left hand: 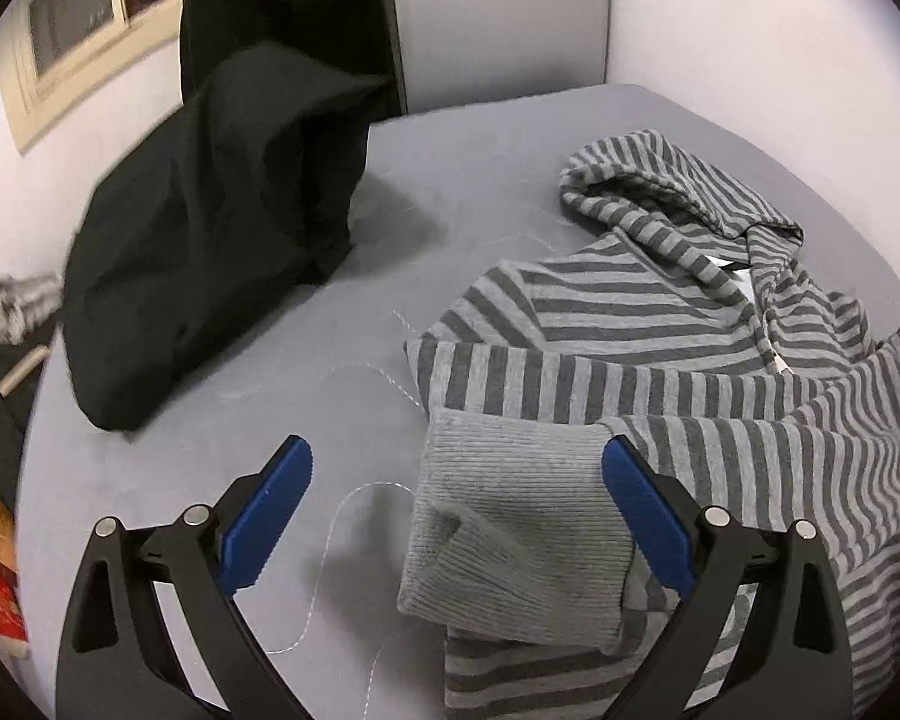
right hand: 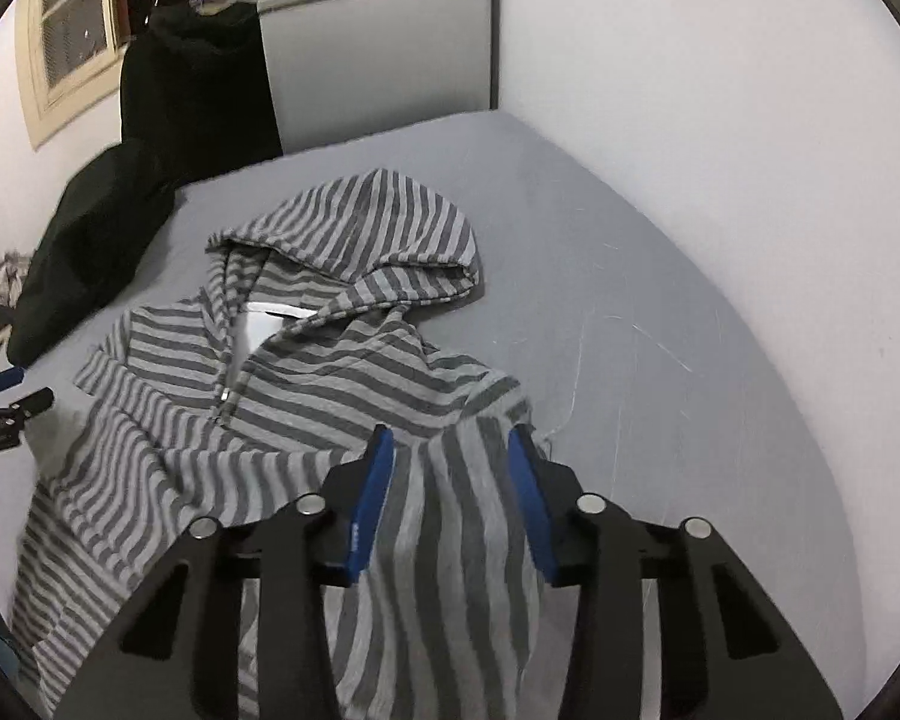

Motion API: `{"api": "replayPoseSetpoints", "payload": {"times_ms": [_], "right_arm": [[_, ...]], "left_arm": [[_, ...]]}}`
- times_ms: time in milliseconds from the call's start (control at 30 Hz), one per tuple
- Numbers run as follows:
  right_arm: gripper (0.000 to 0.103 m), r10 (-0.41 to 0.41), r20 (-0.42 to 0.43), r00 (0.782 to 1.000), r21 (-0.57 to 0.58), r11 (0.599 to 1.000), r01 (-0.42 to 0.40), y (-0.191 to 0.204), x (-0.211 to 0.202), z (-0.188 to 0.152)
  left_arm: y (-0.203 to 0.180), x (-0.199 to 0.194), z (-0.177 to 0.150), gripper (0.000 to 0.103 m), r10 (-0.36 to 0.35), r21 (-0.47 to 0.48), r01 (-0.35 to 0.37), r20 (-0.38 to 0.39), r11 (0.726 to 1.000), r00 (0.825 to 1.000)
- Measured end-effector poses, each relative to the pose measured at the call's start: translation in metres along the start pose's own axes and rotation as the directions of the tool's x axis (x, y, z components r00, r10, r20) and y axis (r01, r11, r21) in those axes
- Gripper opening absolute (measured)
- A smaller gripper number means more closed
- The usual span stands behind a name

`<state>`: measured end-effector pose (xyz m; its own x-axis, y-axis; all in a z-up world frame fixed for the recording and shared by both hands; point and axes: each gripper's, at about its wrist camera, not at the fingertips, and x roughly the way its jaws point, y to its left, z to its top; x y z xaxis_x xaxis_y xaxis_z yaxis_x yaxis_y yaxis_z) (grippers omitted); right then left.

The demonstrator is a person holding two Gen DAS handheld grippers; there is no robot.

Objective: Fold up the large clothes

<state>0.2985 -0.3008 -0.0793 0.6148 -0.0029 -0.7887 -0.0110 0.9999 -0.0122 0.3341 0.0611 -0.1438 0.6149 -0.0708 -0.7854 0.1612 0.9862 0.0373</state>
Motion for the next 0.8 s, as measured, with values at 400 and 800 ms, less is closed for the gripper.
{"api": "replayPoseSetpoints", "payload": {"times_ms": [400,800], "right_arm": [[0.001,-0.103,-0.159,0.982,-0.109,0.990,0.086,0.004,0.047,-0.015],[0.020,-0.044,-0.107,0.993,-0.027,0.999,0.041,-0.013,0.029,-0.010]], "left_arm": [[-0.012,0.021,-0.011,0.082,-0.064,0.029,0.066,-0.062,0.997,0.996],[-0.014,0.011,-0.010,0.085,-0.062,0.025,0.062,-0.015,0.998,0.998]]}}
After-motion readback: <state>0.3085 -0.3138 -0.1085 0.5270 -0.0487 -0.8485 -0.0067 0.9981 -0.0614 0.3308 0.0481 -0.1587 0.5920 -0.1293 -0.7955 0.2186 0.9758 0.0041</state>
